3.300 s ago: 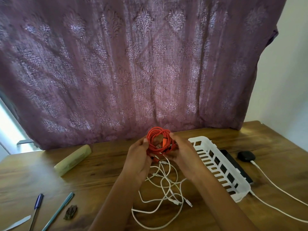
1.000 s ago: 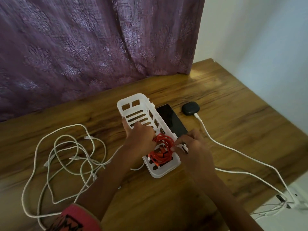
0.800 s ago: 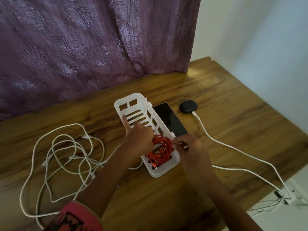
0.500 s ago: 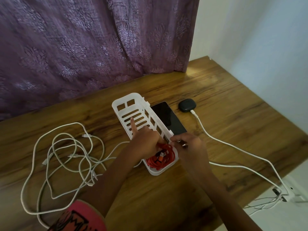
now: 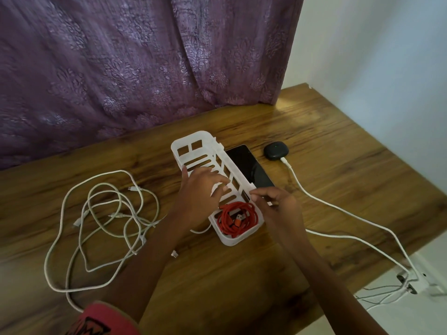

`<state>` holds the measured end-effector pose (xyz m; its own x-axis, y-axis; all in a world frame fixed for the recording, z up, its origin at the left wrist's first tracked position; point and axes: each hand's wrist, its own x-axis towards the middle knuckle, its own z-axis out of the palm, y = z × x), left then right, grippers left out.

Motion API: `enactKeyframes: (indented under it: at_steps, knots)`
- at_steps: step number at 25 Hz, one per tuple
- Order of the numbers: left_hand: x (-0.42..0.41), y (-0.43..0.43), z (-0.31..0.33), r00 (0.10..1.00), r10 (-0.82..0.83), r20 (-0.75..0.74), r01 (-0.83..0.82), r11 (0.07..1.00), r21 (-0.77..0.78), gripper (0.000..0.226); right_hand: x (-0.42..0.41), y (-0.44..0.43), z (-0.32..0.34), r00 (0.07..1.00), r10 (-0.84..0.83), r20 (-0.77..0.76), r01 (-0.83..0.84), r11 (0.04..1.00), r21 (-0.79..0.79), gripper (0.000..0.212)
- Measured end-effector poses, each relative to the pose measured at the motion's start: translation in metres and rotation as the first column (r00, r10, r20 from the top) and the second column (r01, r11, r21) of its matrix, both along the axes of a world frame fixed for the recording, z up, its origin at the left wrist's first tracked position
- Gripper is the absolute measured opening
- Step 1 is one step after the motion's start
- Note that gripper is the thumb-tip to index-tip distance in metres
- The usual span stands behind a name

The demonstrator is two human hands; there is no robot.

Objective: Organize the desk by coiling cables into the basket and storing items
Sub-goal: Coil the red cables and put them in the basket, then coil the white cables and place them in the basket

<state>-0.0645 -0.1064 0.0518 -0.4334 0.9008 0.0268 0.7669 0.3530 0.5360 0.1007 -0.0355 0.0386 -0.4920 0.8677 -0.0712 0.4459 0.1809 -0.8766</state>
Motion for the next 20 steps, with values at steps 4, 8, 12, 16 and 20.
enactKeyframes:
  at_steps: [4,8,12,16,20]
  knots:
    - [-0.005,-0.027,0.004,0.998,0.05,0.038,-0.057,0.977,0.204,0.018,-0.009,-0.006,0.003,0.994,-0.04,0.101,0.019,0.979,0.201,0.013]
    - [-0.021,-0.076,0.009,0.991,0.131,0.011,-0.128,0.948,0.292,0.017,-0.033,-0.031,0.018,0.987,-0.026,0.158,-0.04,0.917,0.397,0.018]
    - [-0.04,-0.134,0.01,0.978,0.21,-0.007,-0.19,0.896,0.4,0.019,-0.065,-0.072,0.031,0.993,0.033,0.114,-0.085,0.867,0.491,0.019]
    - [-0.059,-0.196,0.009,0.952,0.306,0.01,-0.278,0.848,0.451,0.013,-0.099,-0.127,0.031,0.968,0.225,0.108,-0.249,0.842,0.479,0.017]
    - [-0.063,-0.241,0.004,0.932,0.36,0.05,-0.346,0.838,0.422,0.019,-0.122,-0.169,0.021,0.943,0.26,0.209,-0.33,0.813,0.479,0.021]
